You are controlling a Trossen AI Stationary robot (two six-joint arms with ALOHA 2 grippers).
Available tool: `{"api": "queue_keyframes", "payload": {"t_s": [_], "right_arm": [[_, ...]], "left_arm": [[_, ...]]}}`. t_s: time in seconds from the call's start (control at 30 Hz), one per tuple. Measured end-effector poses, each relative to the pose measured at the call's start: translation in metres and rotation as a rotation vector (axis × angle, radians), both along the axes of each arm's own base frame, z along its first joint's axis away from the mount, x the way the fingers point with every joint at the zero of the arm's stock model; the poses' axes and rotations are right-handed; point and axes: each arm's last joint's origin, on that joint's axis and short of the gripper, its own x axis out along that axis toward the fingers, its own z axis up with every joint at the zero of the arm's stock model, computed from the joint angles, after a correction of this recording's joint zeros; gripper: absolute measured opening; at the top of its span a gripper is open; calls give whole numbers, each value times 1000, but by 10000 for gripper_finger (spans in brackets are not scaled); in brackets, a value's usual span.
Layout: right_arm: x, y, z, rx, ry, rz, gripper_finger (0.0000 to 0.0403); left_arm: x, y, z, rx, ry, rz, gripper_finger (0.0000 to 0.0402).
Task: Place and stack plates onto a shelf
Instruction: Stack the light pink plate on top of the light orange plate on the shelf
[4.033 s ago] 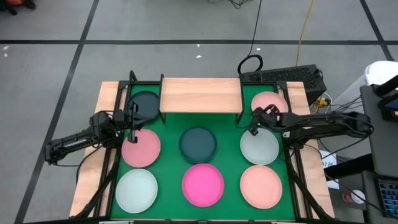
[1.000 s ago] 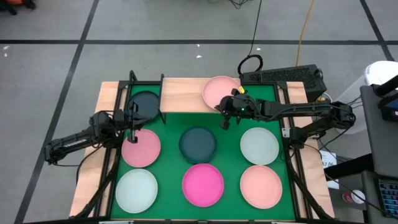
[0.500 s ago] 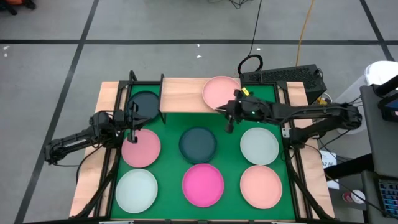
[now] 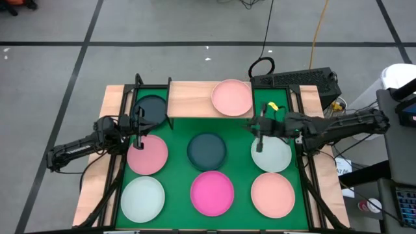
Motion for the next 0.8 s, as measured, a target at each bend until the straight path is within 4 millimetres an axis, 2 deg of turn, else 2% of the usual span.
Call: {"api": "queue_keyframes", "payload": {"t_s": [0.17,0.4,0.7,0.8], "right_arm": [[-23,-2,-11,1,-133,5,22],[-44,-4,-33,-16,-283,3,22],[-50,-5,-37,-10,-325,2,22],[-50,-5,-38,-7,-318,3,22]], "left_arm": [[0,0,1,3,-8,0,15],[-1,0,2,6,-25,-1,15],[-3,-1,11,12,-111,-9,15],[-6,-2,18,-4,-192,-5,15]]}}
